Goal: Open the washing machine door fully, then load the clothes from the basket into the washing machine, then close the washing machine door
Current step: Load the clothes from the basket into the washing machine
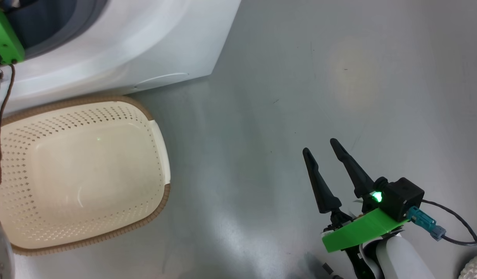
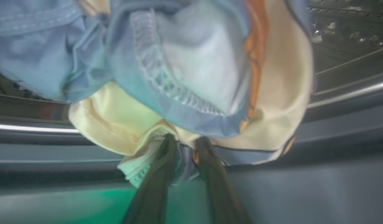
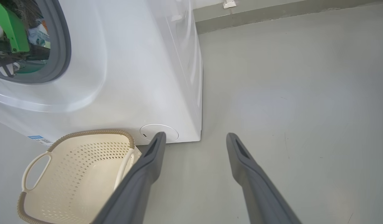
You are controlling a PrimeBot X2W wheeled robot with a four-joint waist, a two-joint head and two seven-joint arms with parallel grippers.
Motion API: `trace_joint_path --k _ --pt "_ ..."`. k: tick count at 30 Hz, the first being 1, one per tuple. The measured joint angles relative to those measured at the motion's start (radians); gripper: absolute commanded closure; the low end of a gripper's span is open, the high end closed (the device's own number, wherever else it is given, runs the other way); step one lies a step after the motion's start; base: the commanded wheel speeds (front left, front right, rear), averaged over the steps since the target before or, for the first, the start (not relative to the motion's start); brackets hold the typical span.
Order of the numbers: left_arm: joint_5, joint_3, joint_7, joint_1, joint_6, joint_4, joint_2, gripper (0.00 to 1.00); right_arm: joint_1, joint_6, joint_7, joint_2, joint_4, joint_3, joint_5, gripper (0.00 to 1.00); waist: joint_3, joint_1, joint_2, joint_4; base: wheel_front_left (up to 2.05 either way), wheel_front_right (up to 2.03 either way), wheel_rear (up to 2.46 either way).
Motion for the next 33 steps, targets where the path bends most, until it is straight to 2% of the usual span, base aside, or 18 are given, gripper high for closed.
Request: trace_joint_path --k 6,13,20,33 --pt "-0.003 -0.011 -0.045 0.001 -0.009 0.017 -0.002 1.00 0.000 0.000 0.000 0.000 0.000 -0.001 0.001 0.00 0.000 0.0000 0.0000 0.007 0.00 0.00 0.00" --pt "0.005 -0.042 -0.243 0.002 -0.018 -0.016 -0.001 1.00 0.000 0.000 0.000 0.000 0.000 -0.005 0.008 0.00 -0.003 0.0000 0.0000 0.023 0.00 0.00 0.00" --pt "0.001 -0.053 -0.363 -0.011 -0.037 -0.022 -0.001 1.00 0.000 0.000 0.000 0.000 0.000 -0.002 0.011 0.00 -0.001 0.0000 0.0000 0.022 0.00 0.00 0.00" --pt "-0.007 -0.070 -0.442 -0.108 -0.079 -0.057 0.021 1.00 0.001 0.000 0.000 0.000 -0.014 -0.001 0.027 0.00 0.056 0.0000 0.0000 -0.002 0.00 0.00 0.00"
